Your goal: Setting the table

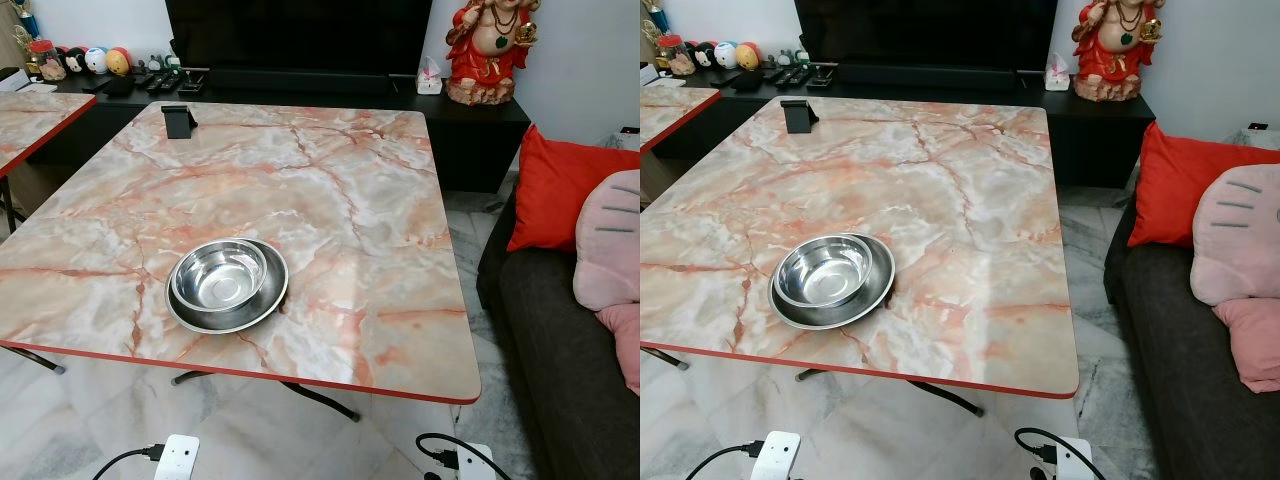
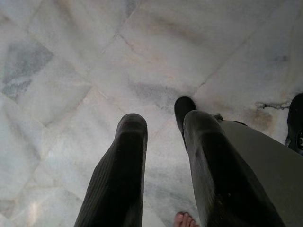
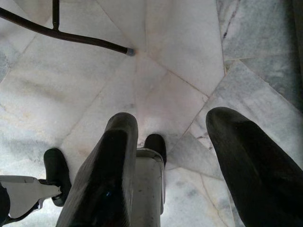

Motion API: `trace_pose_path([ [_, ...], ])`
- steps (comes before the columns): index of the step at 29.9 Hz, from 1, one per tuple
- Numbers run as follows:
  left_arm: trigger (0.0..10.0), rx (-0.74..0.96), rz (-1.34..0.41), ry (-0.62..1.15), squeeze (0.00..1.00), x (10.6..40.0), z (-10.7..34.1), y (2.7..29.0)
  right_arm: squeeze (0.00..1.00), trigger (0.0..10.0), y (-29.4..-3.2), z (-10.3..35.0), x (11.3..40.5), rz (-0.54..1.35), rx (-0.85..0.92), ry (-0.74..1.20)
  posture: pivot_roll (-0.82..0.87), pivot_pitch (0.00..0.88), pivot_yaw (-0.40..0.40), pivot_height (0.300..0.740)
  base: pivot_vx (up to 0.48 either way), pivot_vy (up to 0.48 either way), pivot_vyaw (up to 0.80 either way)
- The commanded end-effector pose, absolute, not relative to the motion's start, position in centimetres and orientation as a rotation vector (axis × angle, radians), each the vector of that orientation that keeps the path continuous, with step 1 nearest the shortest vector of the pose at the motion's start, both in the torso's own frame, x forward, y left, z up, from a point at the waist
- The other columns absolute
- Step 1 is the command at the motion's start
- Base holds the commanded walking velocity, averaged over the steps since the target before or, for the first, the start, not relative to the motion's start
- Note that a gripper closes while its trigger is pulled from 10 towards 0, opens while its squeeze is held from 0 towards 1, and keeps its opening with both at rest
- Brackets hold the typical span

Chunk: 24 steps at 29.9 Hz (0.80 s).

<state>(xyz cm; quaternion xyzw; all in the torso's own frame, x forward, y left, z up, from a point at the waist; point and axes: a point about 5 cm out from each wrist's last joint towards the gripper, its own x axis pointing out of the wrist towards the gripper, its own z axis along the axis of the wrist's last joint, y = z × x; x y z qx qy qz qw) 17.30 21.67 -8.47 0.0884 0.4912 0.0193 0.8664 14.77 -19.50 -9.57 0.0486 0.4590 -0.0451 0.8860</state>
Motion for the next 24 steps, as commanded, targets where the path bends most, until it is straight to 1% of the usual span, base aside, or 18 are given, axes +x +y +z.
trace_pose_path([
  [1,10.0,0.069,0.012,0.946,0.0,17.73,-8.27,20.82,0.0,10.0,-20.31,-8.66,16.59,-0.102,0.141,0.888,-0.08,0.0,0.019,0.74,0.0,0.0,0.0],
  [24,10.0,0.069,0.012,0.946,0.0,17.73,-8.27,20.82,0.0,10.0,-20.31,-8.66,16.59,-0.102,0.141,0.888,-0.08,0.0,0.019,0.74,0.0,0.0,0.0],
])
